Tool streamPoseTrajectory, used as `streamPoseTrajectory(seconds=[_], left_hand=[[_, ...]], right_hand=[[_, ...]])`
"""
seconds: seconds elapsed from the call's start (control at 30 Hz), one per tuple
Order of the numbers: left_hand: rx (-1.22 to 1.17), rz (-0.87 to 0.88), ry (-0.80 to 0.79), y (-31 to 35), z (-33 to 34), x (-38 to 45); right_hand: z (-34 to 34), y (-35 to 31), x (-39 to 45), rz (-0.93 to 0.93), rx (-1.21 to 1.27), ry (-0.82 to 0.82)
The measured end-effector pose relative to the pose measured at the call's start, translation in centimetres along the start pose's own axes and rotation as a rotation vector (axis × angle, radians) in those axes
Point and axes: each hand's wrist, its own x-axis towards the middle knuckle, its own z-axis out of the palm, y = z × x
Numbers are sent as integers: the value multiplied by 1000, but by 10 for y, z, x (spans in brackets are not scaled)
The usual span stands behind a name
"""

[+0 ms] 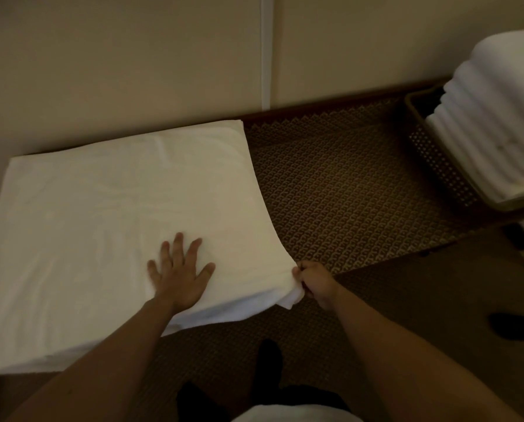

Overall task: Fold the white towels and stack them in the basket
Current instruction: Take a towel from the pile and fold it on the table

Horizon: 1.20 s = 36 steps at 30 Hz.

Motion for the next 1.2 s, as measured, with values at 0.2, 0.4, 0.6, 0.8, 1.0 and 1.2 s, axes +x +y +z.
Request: streamPoseTrajectory(seconds=[0.2,0.4,0.6,0.8,1.0,1.2], left_hand=[[-4,14,-3,-4,4,3],[-129,87,157,-18,5,-6],[-160,135,425,-48,26,-50],[7,64,279,-76,26,-52],[51,48,197,-80,24,-54],[-9,47,182,-78,21,-54]], right_hand=[[-3,11,1,-57,55,93],[11,2,-3,-64,0,109],[-2,16,-14,-92,-62,11],[-2,15,-13,-176,115,177],[1,19,-6,-179,61,243],[8,13,-6,-15,125,135]])
